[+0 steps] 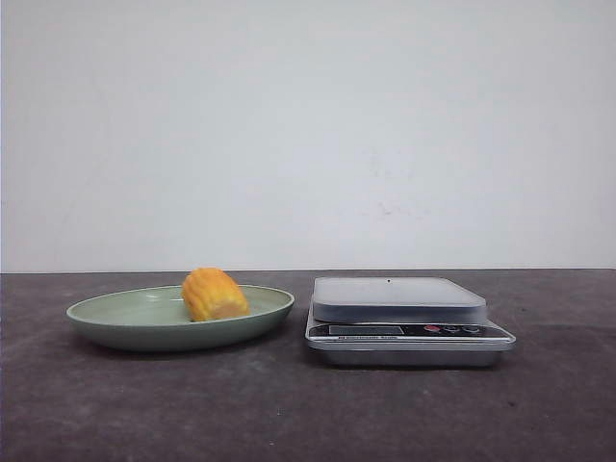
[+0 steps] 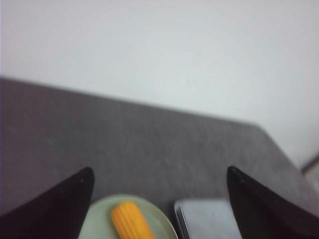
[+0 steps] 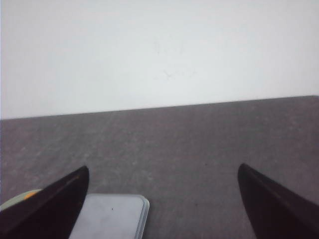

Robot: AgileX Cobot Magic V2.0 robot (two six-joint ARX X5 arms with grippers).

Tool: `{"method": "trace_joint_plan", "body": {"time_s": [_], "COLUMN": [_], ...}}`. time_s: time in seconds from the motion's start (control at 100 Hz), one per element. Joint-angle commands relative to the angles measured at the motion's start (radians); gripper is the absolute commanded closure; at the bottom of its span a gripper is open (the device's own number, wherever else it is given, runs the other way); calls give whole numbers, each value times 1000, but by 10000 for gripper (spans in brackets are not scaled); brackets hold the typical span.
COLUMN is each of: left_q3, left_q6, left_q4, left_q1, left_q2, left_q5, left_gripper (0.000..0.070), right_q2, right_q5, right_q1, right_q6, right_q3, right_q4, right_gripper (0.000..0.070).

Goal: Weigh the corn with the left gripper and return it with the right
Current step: 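Lower the left gripper onto the yellow corn cob on the green plate and grasp it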

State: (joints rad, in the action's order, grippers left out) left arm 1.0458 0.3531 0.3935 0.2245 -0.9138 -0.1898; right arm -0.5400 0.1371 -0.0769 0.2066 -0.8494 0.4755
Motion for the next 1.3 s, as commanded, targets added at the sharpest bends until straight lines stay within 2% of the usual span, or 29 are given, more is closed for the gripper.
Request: {"method": "trace_joint_plan", "body": {"time_s": [0.0,0.3,0.6,0.71,0.96,1.02,1.12,1.16,1.29], "left_q3": [17,18,18,18,17,17,17,17,18], "left_q6": [-20,-11,26,36,79,79,78,78,78], "left_q4": [2,-51,-157,-160,-146,-147,-148,-148,-143], "left_q1": [35,198,332,356,360,360,362,362,362], "left_q2": [-80,-442,-682,-741,-822,-827,-828,-828,-824], "left_q5": [24,190,322,355,354,354,354,354,354], "left_gripper": [195,195,196,196,200,285,594,693,690], "right_q2": [-2,-2,-2,-1,0,0,0,0,0], "right_q5": [6,51,58,58,58,58,58,58,58], "right_q1": [-2,-2,-5,-6,-6,-6,-6,-6,-6], "right_q6": [-9,-4,-5,-5,-5,-5,-6,-6,-8], "right_q3": [-19,-19,-19,-19,-19,-19,-19,-19,-19], "right_q4": [0,6,15,24,33,35,35,35,35], "right_gripper": [92,92,92,92,91,92,92,92,92]}}
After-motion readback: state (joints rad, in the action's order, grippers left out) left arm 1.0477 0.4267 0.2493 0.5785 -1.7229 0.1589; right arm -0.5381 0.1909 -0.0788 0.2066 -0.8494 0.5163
